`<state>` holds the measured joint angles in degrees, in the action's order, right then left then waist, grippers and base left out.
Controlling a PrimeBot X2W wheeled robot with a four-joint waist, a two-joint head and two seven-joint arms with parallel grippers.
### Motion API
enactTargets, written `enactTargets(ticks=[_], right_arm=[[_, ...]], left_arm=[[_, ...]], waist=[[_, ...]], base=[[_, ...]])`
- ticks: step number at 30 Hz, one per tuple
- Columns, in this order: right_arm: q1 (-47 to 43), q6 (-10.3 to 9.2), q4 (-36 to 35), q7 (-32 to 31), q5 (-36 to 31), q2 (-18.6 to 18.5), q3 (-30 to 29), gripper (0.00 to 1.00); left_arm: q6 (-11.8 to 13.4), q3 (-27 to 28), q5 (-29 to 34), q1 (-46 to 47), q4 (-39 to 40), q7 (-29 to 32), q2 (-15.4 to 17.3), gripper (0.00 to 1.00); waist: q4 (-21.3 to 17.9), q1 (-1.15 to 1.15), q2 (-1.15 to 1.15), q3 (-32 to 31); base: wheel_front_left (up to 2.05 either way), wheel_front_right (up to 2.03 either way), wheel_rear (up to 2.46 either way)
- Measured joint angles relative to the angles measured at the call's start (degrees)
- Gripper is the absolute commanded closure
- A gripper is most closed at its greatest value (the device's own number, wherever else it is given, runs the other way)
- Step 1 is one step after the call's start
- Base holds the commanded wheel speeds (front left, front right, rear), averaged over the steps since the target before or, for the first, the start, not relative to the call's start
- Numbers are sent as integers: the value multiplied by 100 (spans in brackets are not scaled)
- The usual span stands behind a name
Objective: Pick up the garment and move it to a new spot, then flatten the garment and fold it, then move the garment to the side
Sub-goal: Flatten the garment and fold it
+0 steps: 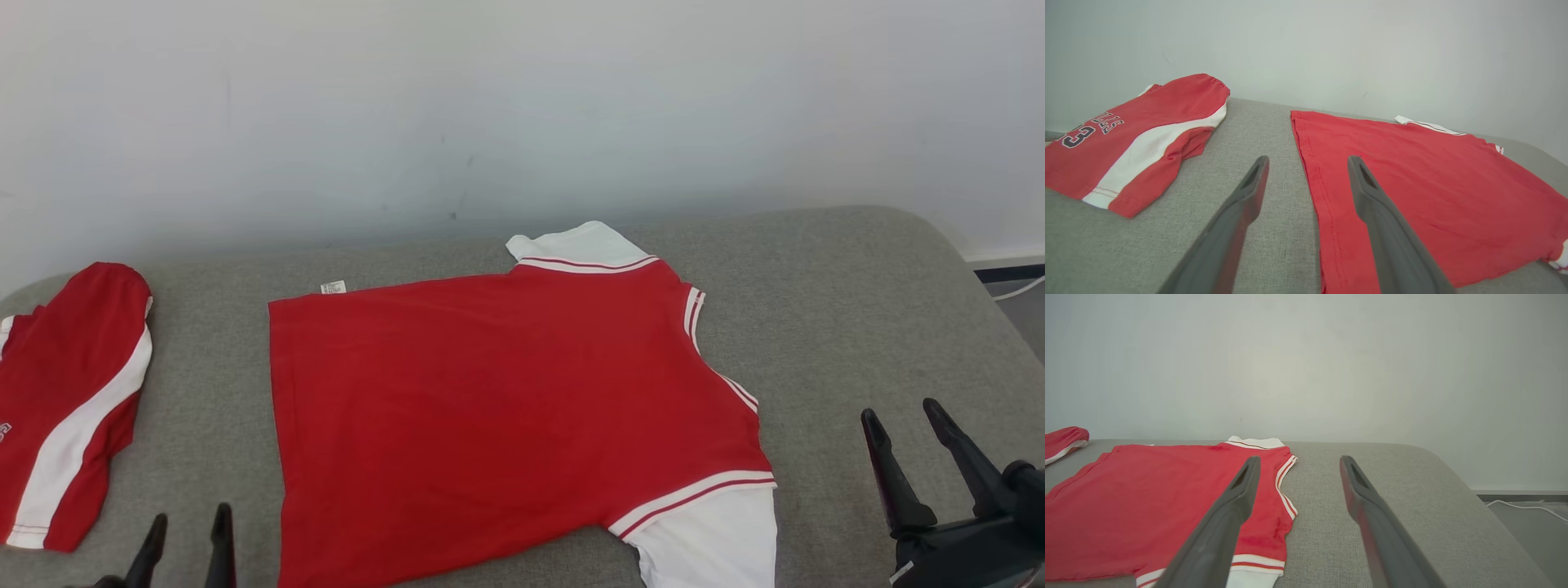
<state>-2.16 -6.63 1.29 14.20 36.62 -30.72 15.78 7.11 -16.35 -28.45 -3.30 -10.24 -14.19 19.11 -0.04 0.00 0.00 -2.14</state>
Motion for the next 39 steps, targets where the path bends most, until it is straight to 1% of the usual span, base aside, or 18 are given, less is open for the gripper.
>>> enactTargets(ticks=[3,8,12,14,15,17,20,25,32,39], right_arm=[[-115,-2,-104,1,2,67,-112,0],[-279,-21,-149,2,153,405,-345,0],[-331,-43,-172,2,220,547,-400,0],[-331,-43,-192,4,220,587,-411,0],[-331,-43,-186,15,220,597,-405,0],[-330,-43,-151,27,187,577,-356,0],[-329,-43,-99,24,163,547,-293,0],[-354,-43,9,-266,109,474,-94,0],[-375,-44,-140,-297,44,472,-133,0],[-361,-45,-268,-277,14,505,-230,0]], left_arm=[[1,267,32,-138,148,0,-52,0],[1,628,18,-216,379,-5,-369,0],[1,726,21,-292,482,-5,-550,0],[1,708,25,-294,536,9,-568,0],[1,700,51,-293,544,19,-560,0],[1,657,334,-296,554,131,-523,0],[1,631,393,-298,578,323,-500,0],[1,453,556,-353,636,767,-398,0],[1,715,660,-361,831,969,-519,0],[1,1060,684,-508,1053,1070,-845,0]], waist=[[16,0,0,1],[39,0,0,11],[45,0,0,24],[46,0,0,38],[45,0,0,46],[44,0,0,61],[47,0,0,79],[64,0,0,91],[111,0,0,76],[115,0,0,77]], base=[[0,0,0],[0,0,0],[0,0,0],[0,0,0],[0,0,0],[0,0,0],[0,0,0],[0,0,0],[0,0,0],[0,0,0]])
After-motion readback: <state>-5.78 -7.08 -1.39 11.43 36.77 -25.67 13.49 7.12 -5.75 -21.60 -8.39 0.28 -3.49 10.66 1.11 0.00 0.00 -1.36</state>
